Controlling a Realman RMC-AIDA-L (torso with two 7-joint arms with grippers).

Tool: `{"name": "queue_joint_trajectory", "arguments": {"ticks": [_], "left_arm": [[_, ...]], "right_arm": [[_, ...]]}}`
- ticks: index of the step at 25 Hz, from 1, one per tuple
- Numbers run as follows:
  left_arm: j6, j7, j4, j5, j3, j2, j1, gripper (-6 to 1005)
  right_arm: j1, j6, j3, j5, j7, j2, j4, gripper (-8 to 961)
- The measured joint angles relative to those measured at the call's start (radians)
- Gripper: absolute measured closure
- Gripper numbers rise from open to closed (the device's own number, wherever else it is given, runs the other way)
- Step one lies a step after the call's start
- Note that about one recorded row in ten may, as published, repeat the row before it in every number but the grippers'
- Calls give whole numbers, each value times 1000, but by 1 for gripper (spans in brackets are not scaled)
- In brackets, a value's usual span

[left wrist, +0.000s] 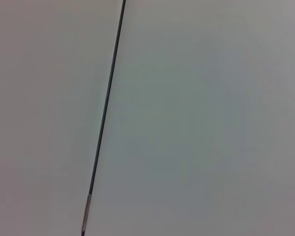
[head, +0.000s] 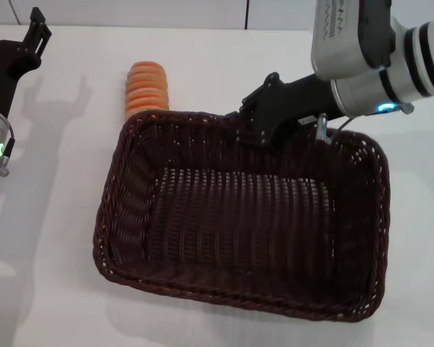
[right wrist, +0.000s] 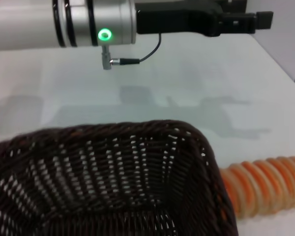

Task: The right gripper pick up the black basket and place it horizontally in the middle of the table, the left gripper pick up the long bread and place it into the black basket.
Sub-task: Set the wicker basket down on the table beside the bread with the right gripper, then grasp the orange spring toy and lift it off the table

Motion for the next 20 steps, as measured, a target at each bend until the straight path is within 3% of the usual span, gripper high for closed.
{"name": "queue_joint_trajectory", "arguments": {"ticks": [12,13,14,16,17,18,19,20], "left_arm": [[-1,0,0,0,2,0,-4,151],[-2,0,0,1,1,0,-6,151],[-2,0,-1,3,2,1,-7,151],[-2,0,-4,5,2,4,-9,151],[-2,1,-5,5,2,5,-10,151],[-2,5,-9,7,3,7,-15,151],[-2,5,-9,7,3,7,-15,151],[-2,8,-12,15,11,10,-23,151]], "right_arm": [[-125,175,-82,10,3,8,-185,564],[-193,278,-103,86,-8,8,-271,543],[-193,278,-103,86,-8,8,-271,521],[-265,396,-128,209,-49,6,-344,477],[-311,470,-144,292,-99,5,-383,456],[-405,632,-184,469,-240,8,-444,434],[-405,632,-184,469,-240,8,-444,359],[-458,725,-211,584,-343,9,-472,285]]}}
